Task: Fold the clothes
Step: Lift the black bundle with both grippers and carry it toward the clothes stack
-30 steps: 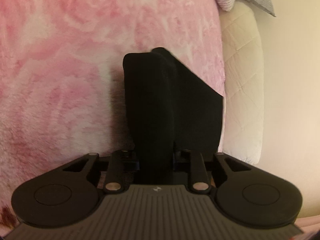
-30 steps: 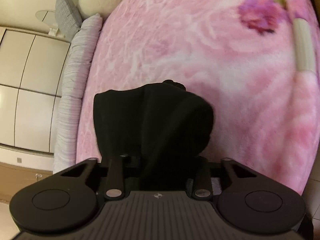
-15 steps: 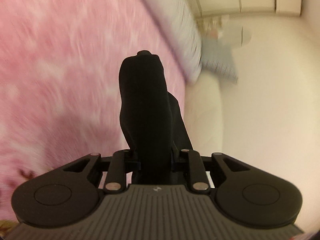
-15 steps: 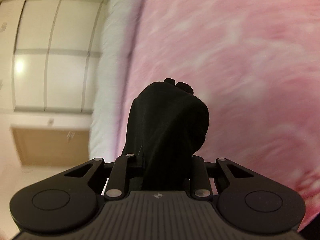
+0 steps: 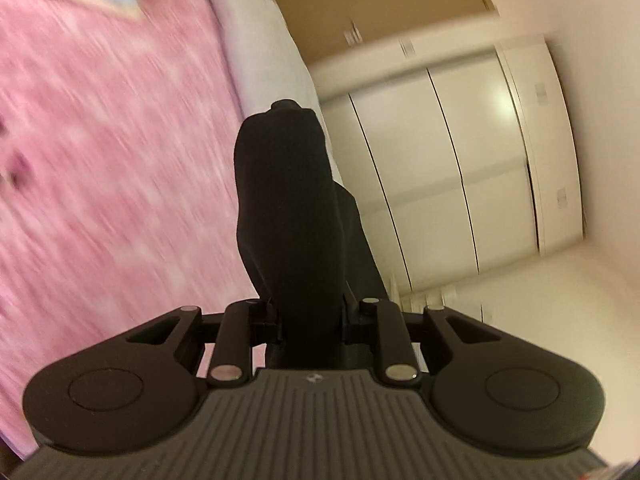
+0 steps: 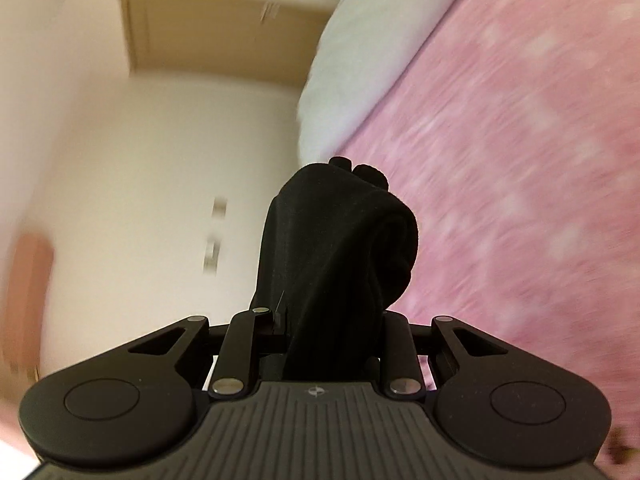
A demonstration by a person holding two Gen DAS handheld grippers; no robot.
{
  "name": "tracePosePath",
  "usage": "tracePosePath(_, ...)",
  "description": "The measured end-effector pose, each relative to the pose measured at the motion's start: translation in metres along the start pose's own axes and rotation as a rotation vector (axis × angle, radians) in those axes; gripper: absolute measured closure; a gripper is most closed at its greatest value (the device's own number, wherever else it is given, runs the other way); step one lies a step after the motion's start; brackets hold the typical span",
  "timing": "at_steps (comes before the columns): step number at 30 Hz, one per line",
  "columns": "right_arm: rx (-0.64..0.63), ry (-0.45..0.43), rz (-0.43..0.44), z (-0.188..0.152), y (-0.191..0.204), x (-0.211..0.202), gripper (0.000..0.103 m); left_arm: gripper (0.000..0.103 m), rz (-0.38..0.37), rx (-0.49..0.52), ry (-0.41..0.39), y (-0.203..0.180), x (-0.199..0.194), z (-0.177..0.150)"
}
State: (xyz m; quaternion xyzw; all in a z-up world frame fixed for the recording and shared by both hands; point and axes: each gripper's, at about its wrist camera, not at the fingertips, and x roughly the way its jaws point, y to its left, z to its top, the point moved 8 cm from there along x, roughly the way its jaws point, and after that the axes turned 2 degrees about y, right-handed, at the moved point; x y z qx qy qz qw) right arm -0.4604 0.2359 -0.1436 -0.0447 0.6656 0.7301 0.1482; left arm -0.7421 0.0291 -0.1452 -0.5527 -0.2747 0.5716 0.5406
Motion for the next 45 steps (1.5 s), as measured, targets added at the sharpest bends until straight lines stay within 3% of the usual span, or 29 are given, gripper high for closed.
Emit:
tracePosePath(5,-0.05,0.118,-0.004,-0.029,0.05,0.13,0.078,0.084,0.021,-0.065,-0.139,0.043,-0.069,0.099)
tracePosePath(12,-0.04,0.173,-0.02,-0.067,0.103,0.321,0.078,0.084,0.025,-0.058,-0.176,0.103,-0.111,0.305)
tracePosePath(17,-0.096,0.196,0.008,-0.066,0.15,0.456,0.078,0.084,0.024,-0.009,-0.228,0.133,-0.119,0.431)
tracePosePath(22,-0.172,0.24,-0.017,-0.065,0.179,0.556,0.077,0.084,0.043,-0.011,-0.277,0.168,-0.107,0.514)
tracePosePath(29,-0.232,0.287,-0.076,-0.043,0.155,0.668,0.077,0.083,0.05,0.019,-0.33,0.22,-0.078,0.575)
tracePosePath(32,-0.258,0.307,-0.101,-0.033,0.144,0.716,0.075,0.083,0.126,-0.007,-0.319,0.264,-0.056,0.582)
tracePosePath(33,-0.266,0.314,-0.109,-0.03,0.141,0.732,0.07,0.082,0.152,-0.023,-0.315,0.279,-0.05,0.583)
tracePosePath(36,-0.221,0.362,-0.248,-0.025,0.094,0.763,0.061,0.078,0.164,-0.072,-0.313,0.306,-0.044,0.585)
tracePosePath(39,-0.209,0.349,-0.221,-0.023,0.092,0.759,0.06,0.075,0.178,-0.038,-0.276,0.302,-0.042,0.588)
tracePosePath(43,-0.283,0.32,-0.279,-0.011,0.096,0.744,0.056,0.072,0.254,-0.022,-0.26,0.29,-0.056,0.59)
tracePosePath(45,-0.326,0.254,-0.353,-0.001,0.102,0.725,0.041,0.072,0.304,-0.031,-0.286,0.283,-0.071,0.588)
